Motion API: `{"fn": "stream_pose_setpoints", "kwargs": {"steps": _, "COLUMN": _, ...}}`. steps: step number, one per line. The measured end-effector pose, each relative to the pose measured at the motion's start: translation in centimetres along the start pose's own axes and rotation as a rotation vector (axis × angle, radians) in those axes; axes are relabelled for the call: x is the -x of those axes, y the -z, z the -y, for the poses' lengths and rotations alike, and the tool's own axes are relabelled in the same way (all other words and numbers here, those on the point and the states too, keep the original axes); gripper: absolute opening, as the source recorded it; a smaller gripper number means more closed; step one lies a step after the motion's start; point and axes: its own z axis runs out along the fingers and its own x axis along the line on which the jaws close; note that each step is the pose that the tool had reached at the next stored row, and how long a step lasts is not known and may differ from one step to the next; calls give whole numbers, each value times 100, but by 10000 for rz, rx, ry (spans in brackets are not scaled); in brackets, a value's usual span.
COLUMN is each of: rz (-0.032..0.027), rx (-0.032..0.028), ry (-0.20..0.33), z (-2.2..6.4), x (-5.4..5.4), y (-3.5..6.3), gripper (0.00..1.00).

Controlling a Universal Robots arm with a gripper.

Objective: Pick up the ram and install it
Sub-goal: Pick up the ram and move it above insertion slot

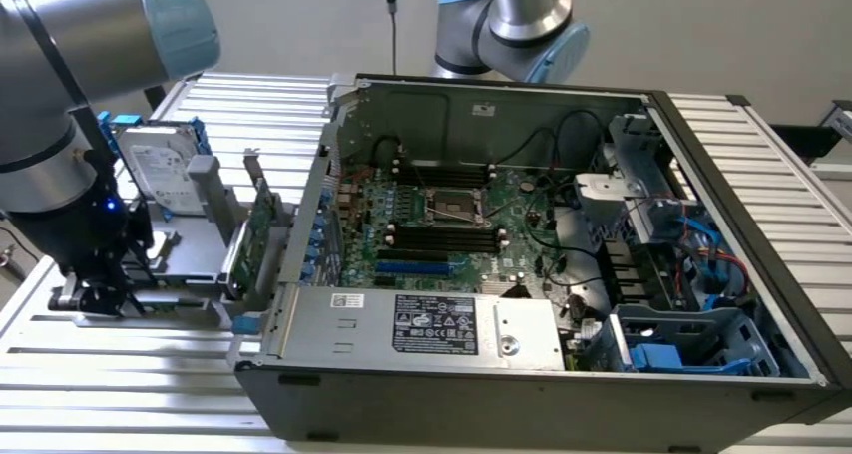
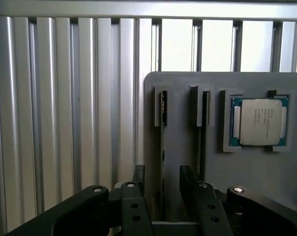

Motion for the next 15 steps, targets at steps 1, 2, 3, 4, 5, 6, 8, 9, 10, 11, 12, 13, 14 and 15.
{"fn": "stream_pose_setpoints", "kwargs": {"steps": 1, "rz": 14, "rx": -3, "ry": 10, "z": 0, "x": -1, "y": -12, "gripper": 42}}
{"fn": "stream_pose_setpoints", "kwargs": {"steps": 2, "rz": 33, "rx": -6, "ry": 20, "z": 0, "x": -2, "y": -25, "gripper": 42}}
{"fn": "stream_pose_setpoints", "kwargs": {"steps": 3, "rz": 54, "rx": -6, "ry": 29, "z": 0, "x": -4, "y": -36, "gripper": 42}}
{"fn": "stream_pose_setpoints", "kwargs": {"steps": 4, "rz": 84, "rx": -7, "ry": 40, "z": 1, "x": -5, "y": -48, "gripper": 42}}
{"fn": "stream_pose_setpoints", "kwargs": {"steps": 5, "rz": 127, "rx": -6, "ry": 51, "z": 1, "x": -8, "y": -58, "gripper": 42}}
{"fn": "stream_pose_setpoints", "kwargs": {"steps": 6, "rz": 180, "rx": -7, "ry": 62, "z": 1, "x": -9, "y": -68, "gripper": 42}}
{"fn": "stream_pose_setpoints", "kwargs": {"steps": 8, "rz": 282, "rx": -8, "ry": 83, "z": 1, "x": -14, "y": -89, "gripper": 42}}
{"fn": "stream_pose_setpoints", "kwargs": {"steps": 9, "rz": 333, "rx": -8, "ry": 94, "z": 1, "x": -18, "y": -100, "gripper": 42}}
{"fn": "stream_pose_setpoints", "kwargs": {"steps": 10, "rz": 373, "rx": -8, "ry": 101, "z": 1, "x": -21, "y": -110, "gripper": 42}}
{"fn": "stream_pose_setpoints", "kwargs": {"steps": 11, "rz": 410, "rx": -8, "ry": 108, "z": 1, "x": -24, "y": -120, "gripper": 42}}
{"fn": "stream_pose_setpoints", "kwargs": {"steps": 12, "rz": 439, "rx": -9, "ry": 113, "z": 1, "x": -27, "y": -127, "gripper": 42}}
{"fn": "stream_pose_setpoints", "kwargs": {"steps": 13, "rz": 459, "rx": -10, "ry": 115, "z": 1, "x": -28, "y": -130, "gripper": 42}}
{"fn": "stream_pose_setpoints", "kwargs": {"steps": 14, "rz": 478, "rx": -10, "ry": 118, "z": 1, "x": -30, "y": -131, "gripper": 42}}
{"fn": "stream_pose_setpoints", "kwargs": {"steps": 15, "rz": 500, "rx": -9, "ry": 119, "z": 1, "x": -32, "y": -131, "gripper": 42}}
